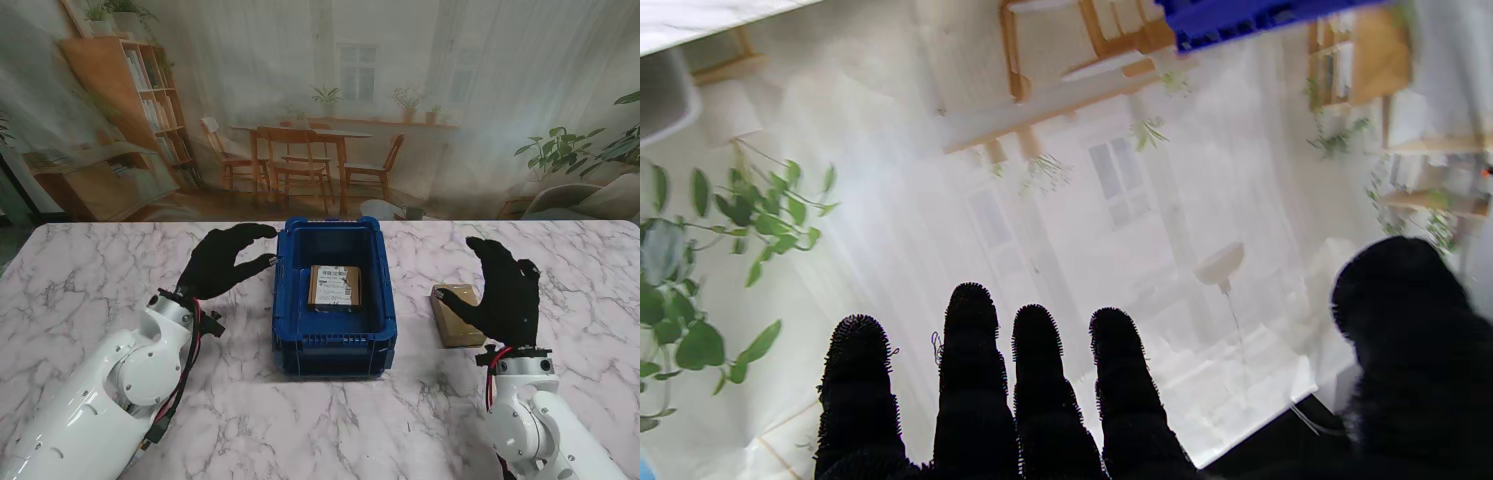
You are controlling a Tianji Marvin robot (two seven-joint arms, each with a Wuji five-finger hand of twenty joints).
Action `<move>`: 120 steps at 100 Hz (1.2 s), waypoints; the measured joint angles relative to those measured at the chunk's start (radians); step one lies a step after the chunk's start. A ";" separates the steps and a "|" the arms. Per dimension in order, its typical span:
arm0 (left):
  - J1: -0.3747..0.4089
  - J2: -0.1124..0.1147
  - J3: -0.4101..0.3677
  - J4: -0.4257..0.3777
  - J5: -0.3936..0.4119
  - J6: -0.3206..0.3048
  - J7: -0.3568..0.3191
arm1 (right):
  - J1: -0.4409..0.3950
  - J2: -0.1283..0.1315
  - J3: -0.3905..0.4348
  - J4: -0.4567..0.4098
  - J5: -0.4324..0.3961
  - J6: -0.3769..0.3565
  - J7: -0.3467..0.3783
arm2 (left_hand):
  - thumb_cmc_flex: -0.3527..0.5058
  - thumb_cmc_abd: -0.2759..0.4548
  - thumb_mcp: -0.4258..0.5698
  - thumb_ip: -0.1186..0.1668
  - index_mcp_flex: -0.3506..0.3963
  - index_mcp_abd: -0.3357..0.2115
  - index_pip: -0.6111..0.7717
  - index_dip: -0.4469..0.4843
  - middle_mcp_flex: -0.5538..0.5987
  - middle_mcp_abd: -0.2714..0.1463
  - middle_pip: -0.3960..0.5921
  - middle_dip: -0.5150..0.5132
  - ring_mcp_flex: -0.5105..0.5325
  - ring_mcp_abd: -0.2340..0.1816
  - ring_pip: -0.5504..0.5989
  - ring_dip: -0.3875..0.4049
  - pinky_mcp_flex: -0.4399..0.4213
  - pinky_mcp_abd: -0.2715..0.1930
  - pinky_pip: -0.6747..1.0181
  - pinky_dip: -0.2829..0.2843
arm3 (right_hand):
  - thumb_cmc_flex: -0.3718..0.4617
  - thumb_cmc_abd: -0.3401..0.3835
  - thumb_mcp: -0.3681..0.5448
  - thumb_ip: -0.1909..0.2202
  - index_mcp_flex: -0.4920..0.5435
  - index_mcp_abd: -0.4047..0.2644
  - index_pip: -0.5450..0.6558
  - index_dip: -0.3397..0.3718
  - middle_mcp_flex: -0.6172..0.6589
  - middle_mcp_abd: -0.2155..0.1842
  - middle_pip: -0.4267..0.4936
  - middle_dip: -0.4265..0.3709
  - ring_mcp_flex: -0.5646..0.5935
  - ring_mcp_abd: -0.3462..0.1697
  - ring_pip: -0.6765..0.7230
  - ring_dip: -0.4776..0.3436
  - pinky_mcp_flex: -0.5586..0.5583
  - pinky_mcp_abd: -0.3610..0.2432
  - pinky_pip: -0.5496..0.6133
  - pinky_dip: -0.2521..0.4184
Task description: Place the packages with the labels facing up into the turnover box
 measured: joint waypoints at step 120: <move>0.058 -0.002 -0.014 0.056 0.055 0.032 0.038 | 0.118 0.006 -0.204 0.196 0.018 0.574 0.198 | 0.000 0.002 0.000 0.000 0.000 0.009 -0.032 -0.013 0.000 0.010 -0.040 -0.060 0.000 0.000 -0.021 -0.037 -0.018 0.001 -0.025 0.000 | -0.116 -0.104 0.054 0.000 0.145 0.193 -0.346 0.117 -0.105 0.081 0.035 -0.001 -0.037 0.018 0.005 -0.024 -0.095 -0.043 0.137 -0.172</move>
